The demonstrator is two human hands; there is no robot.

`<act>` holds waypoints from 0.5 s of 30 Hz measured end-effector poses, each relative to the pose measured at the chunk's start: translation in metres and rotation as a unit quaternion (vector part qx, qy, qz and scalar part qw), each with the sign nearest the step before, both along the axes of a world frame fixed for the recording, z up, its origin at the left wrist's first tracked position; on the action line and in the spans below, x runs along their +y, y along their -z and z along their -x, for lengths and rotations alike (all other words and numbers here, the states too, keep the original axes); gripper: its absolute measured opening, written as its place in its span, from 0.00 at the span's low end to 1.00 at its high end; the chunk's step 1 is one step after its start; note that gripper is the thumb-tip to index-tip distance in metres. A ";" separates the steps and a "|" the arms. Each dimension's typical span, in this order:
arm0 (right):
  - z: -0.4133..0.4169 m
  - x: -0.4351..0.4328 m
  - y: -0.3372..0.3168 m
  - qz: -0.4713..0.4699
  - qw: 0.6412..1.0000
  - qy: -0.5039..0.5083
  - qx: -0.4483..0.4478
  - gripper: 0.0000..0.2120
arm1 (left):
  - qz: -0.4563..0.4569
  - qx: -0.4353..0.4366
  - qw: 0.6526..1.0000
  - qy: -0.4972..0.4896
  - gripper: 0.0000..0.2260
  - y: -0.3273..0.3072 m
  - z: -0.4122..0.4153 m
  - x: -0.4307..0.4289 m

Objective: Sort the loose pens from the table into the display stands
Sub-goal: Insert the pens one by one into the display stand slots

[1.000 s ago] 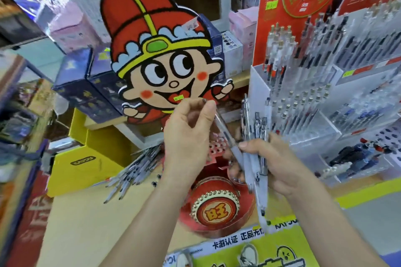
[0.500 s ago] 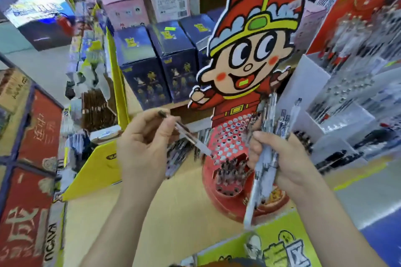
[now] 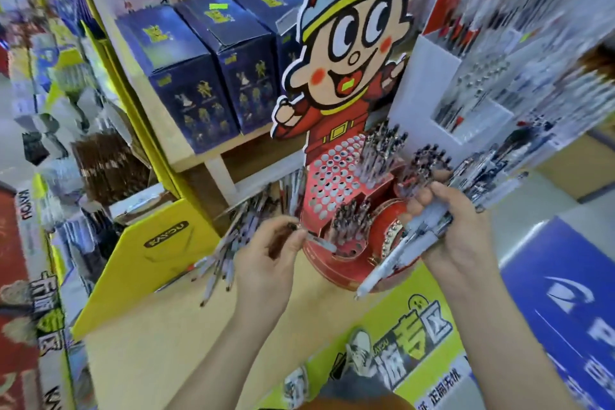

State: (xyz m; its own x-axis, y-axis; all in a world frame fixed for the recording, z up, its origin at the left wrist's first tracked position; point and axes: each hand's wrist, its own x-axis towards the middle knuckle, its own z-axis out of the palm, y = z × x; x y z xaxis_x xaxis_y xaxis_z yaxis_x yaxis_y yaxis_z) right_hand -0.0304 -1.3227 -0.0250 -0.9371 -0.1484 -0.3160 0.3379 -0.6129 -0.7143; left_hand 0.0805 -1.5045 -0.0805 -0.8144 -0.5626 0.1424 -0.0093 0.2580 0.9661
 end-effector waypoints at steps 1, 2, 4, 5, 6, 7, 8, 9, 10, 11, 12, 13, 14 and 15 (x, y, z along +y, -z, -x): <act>-0.002 0.002 0.002 0.004 1.000 0.014 -0.005 0.17 | 0.017 -0.003 1.000 0.008 0.03 0.003 0.002 0.000; -0.003 0.005 0.005 0.004 1.000 0.025 -0.011 0.15 | 0.035 -0.005 0.999 0.014 0.03 0.006 0.004 0.001; -0.005 0.010 0.009 0.005 0.999 0.034 -0.023 0.11 | 0.071 -0.006 0.997 0.026 0.07 0.010 0.005 0.004; -0.005 0.012 0.011 0.010 0.999 0.037 -0.028 0.11 | 0.087 -0.007 0.996 0.034 0.09 0.011 0.006 0.006; -0.006 0.014 0.012 0.015 0.999 0.041 -0.032 0.10 | 0.105 -0.007 0.993 0.045 0.10 0.010 0.007 0.007; -0.006 0.016 0.013 0.019 0.998 0.044 -0.035 0.11 | 0.130 -0.006 0.990 0.057 0.11 0.008 0.009 0.009; -0.006 0.017 0.014 0.023 0.998 0.047 -0.036 0.11 | 0.159 -0.006 0.985 0.070 0.10 0.007 0.011 0.009; -0.007 0.018 0.014 0.025 0.998 0.049 -0.038 0.11 | 0.192 -0.008 0.978 0.085 0.09 0.007 0.014 0.010; -0.007 0.019 0.014 0.026 0.998 0.051 -0.040 0.11 | 0.220 -0.016 0.970 0.101 0.09 0.005 0.017 0.011; -0.007 0.018 0.014 0.027 0.997 0.050 -0.043 0.11 | 0.245 -0.024 0.962 0.120 0.09 0.005 0.019 0.012; -0.007 0.018 0.014 0.029 0.997 0.048 -0.047 0.11 | 0.265 -0.031 0.954 0.137 0.08 0.005 0.021 0.013; -0.007 0.017 0.014 0.030 0.997 0.046 -0.050 0.10 | 0.278 -0.034 0.948 0.150 0.08 0.006 0.022 0.014; -0.007 0.016 0.014 0.030 0.997 0.046 -0.052 0.10 | 0.285 -0.036 0.946 0.153 0.08 0.006 0.022 0.016; -0.007 0.016 0.014 0.028 0.997 0.047 -0.053 0.10 | 0.285 -0.036 0.947 0.147 0.07 0.007 0.023 0.017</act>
State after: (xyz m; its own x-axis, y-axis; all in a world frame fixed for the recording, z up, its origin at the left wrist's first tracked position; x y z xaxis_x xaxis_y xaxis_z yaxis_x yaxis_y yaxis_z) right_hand -0.0237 -1.3066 -0.0387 -0.9093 -0.0813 -0.4081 0.3487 -0.6840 -0.6407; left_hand 0.0576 -1.4877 -0.0874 -0.9429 -0.1582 0.2932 0.0840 0.7386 0.6689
